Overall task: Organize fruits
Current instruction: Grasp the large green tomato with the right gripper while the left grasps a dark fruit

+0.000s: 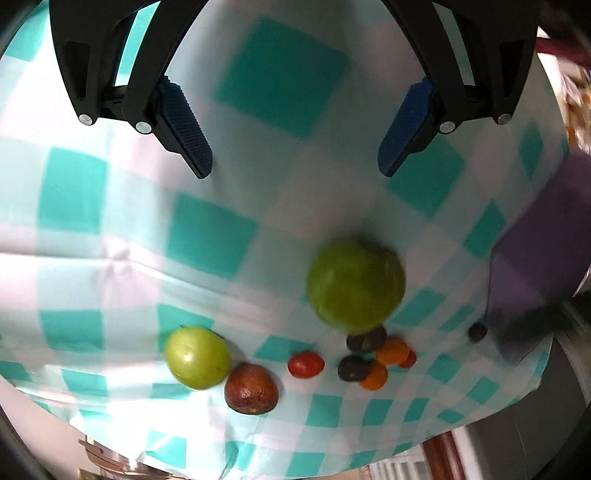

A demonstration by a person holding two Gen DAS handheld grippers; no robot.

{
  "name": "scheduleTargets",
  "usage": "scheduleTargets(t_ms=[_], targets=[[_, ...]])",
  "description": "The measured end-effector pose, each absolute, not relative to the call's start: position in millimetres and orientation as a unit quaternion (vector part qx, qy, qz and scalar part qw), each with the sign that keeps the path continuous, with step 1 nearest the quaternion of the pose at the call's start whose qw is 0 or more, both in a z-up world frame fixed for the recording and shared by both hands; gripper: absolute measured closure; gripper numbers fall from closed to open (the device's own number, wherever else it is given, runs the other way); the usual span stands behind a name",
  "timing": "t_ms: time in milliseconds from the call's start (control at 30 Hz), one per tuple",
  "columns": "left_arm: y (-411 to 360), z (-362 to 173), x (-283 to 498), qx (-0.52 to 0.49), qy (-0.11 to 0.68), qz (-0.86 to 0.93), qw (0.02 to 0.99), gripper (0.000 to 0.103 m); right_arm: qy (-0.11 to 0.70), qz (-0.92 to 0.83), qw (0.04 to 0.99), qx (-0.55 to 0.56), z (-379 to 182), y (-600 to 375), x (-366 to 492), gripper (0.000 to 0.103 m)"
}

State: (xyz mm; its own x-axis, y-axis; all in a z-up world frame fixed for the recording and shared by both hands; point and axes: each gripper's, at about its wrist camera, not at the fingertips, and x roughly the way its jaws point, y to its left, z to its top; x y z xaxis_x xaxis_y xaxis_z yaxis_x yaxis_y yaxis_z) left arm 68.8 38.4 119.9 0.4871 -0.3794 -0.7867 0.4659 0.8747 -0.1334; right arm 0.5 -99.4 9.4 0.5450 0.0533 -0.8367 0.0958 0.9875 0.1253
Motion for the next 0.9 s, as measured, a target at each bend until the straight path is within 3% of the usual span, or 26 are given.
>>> scheduleTargets(t_ms=[267,367,400,467,600,667,900], targets=[[75.5,132.8,198.0,0.047,0.575,-0.160,0.801,0.001,0.500,-0.028,0.857,0.122,13.9,-78.3,66.4,0.016],[79.9,129.5,226.2,0.122,0.589,-0.147,0.785,0.001,0.508,-0.052,0.853,0.107,13.5,-69.3,74.3,0.024],[75.7,128.4,239.7,0.180,0.582,-0.147,0.779,0.001,0.511,-0.062,0.852,0.097,14.2,-67.4,75.2,0.033],[76.1,122.0,265.0,0.234,0.593,-0.160,0.754,0.001,0.511,-0.060,0.851,0.111,16.7,-67.9,75.2,0.042],[92.2,90.5,329.3,0.264,0.676,-0.195,0.660,0.002,0.513,-0.064,0.848,0.111,17.6,-66.0,76.2,0.042],[96.0,72.4,346.2,0.288,0.708,-0.210,0.609,0.010,0.514,-0.067,0.847,0.113,18.2,-68.0,72.9,0.042],[112.2,22.7,361.1,0.380,0.756,-0.211,0.490,0.015,0.509,-0.070,0.850,0.117,19.9,-68.6,70.2,0.041]])
